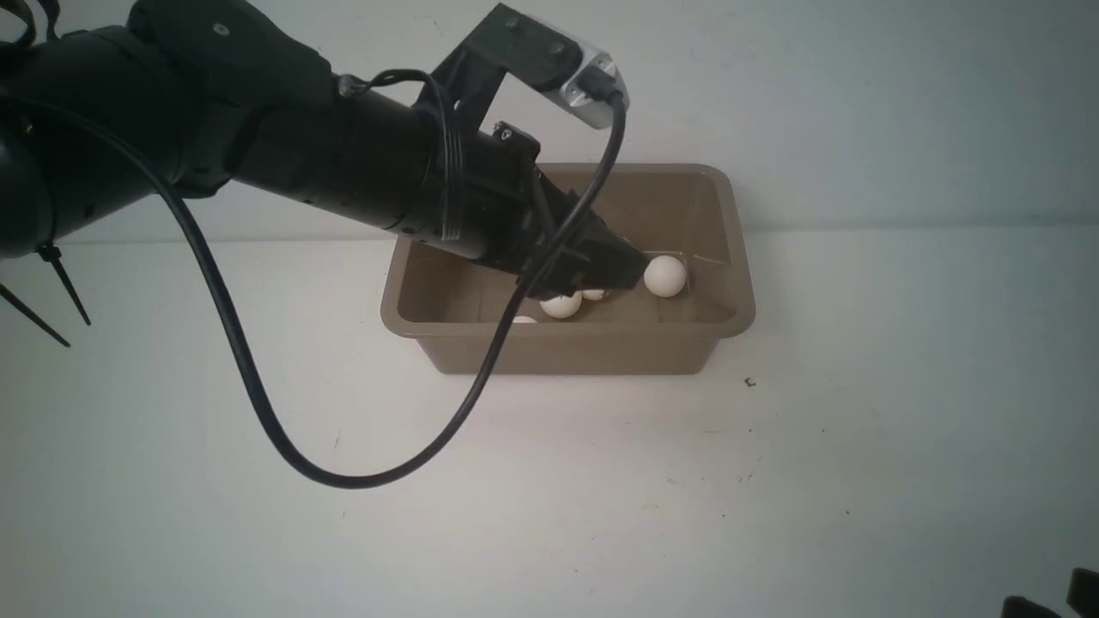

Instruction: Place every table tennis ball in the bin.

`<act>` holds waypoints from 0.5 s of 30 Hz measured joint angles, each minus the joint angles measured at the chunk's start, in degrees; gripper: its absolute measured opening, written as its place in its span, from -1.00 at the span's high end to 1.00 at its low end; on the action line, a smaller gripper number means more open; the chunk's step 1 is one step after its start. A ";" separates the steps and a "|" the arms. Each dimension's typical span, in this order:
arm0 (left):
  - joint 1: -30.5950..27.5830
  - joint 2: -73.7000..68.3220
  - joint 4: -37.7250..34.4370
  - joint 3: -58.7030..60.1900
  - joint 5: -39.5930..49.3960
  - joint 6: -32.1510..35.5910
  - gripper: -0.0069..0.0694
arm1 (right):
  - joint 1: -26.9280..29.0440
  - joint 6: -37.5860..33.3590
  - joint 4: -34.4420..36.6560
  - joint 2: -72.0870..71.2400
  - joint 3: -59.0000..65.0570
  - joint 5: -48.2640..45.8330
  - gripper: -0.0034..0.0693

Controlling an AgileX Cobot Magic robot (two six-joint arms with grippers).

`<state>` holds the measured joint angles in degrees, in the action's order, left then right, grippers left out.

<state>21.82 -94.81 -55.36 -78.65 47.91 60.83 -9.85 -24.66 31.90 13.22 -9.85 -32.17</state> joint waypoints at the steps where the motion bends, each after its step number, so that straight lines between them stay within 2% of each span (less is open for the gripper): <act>1: 0.00 0.00 0.00 0.00 0.00 0.00 -0.22 | 0.00 0.00 0.00 0.00 0.00 0.43 -0.11; 5: 0.00 0.00 -0.03 0.00 0.02 0.05 -0.22 | 0.00 0.00 -1.62 0.00 0.00 6.50 -0.11; 9: 0.00 0.00 -0.40 0.00 0.06 0.05 -0.22 | 0.00 0.00 -9.93 0.00 0.17 10.27 -0.11; 12: 0.00 0.00 -0.40 0.00 0.06 0.06 -0.22 | 0.00 0.00 -13.61 -0.16 2.09 12.39 -0.11; 15: 0.00 0.00 -0.46 0.00 0.21 0.11 -0.22 | 0.00 0.00 -13.87 -1.75 5.17 14.18 -0.11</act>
<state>21.82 -94.81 -55.82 -78.65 48.13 60.94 -9.85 -24.66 18.04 11.46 -4.68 -18.00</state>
